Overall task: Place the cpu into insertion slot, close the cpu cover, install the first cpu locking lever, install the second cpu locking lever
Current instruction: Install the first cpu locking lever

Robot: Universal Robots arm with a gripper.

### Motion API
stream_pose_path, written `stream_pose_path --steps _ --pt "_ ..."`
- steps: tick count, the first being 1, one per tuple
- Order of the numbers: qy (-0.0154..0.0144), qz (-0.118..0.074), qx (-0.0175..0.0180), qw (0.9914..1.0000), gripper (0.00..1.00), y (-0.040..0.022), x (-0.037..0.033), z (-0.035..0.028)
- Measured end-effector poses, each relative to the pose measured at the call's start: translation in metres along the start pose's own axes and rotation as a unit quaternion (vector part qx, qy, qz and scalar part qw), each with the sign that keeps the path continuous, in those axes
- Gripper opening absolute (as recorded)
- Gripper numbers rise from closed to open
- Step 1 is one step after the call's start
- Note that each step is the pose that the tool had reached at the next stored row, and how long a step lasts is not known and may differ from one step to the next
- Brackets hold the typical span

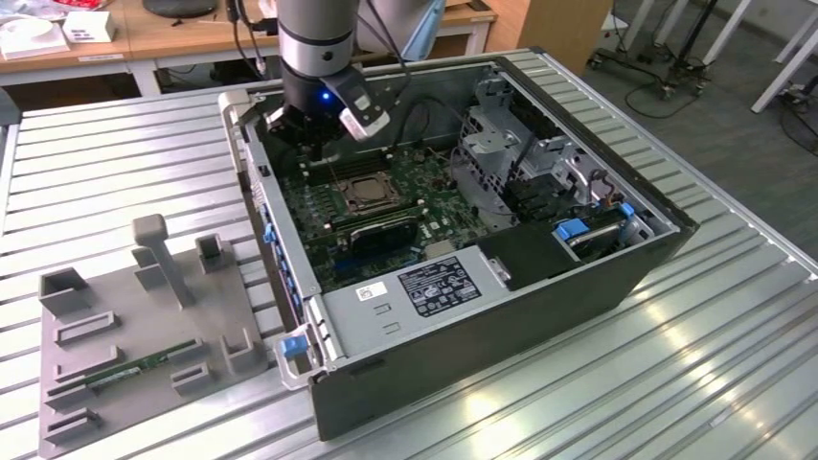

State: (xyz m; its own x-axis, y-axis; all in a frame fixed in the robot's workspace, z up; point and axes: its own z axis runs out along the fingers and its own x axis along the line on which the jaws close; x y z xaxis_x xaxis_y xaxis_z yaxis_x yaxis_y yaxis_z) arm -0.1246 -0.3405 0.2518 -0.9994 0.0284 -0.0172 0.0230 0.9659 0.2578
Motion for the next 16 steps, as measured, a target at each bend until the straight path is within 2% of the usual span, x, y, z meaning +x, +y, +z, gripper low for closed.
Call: stream_pose_path --steps 6,16 --pt "-0.0001 0.0 -0.0006 1.0 0.11 -0.0001 -0.0057 0.0011" --pt "-0.0001 0.0 -0.0006 1.0 0.11 0.0002 -0.0239 0.0019"
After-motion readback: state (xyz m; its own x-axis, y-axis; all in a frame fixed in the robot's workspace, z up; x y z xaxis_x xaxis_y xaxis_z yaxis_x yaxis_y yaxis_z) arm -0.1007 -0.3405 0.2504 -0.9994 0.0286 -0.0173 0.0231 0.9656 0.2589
